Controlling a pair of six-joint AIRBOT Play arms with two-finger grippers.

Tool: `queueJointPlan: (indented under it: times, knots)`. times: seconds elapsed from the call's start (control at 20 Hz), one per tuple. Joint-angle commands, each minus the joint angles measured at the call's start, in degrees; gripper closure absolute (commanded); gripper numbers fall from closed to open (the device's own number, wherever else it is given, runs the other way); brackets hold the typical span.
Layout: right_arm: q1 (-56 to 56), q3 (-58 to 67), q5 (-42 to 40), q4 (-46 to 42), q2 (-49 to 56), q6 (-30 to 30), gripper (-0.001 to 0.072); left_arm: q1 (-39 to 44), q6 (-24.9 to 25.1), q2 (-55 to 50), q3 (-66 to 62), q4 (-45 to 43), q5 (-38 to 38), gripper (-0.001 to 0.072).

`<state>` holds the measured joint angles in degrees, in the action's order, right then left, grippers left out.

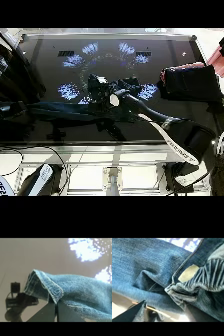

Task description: Fold the clothes and pants, and hang the long-sleeved shirts on hangers.

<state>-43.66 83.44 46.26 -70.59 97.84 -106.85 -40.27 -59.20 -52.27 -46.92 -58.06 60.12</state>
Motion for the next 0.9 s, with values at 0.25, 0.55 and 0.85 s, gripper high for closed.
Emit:
queueJointPlan:
  times: [0.25, 0.55, 0.85]
  knots:
    - [-0.07, 6.32, 6.36, -0.31, 6.16, -8.11, 0.0156, -0.07, 0.02, -0.04, 2.14, -0.02, -0.76, 0.0685]
    - [0.11, 6.32, 8.07, -1.68, 9.46, -12.66, 0.0214, -0.07, 0.02, -0.04, 2.14, 0.0, -1.16, 0.0685]
    - [0.11, 8.33, 6.58, -5.84, 9.42, -13.99, 0.0234, -0.07, 0.02, -0.04, 2.14, 0.0, -1.66, 0.0685]
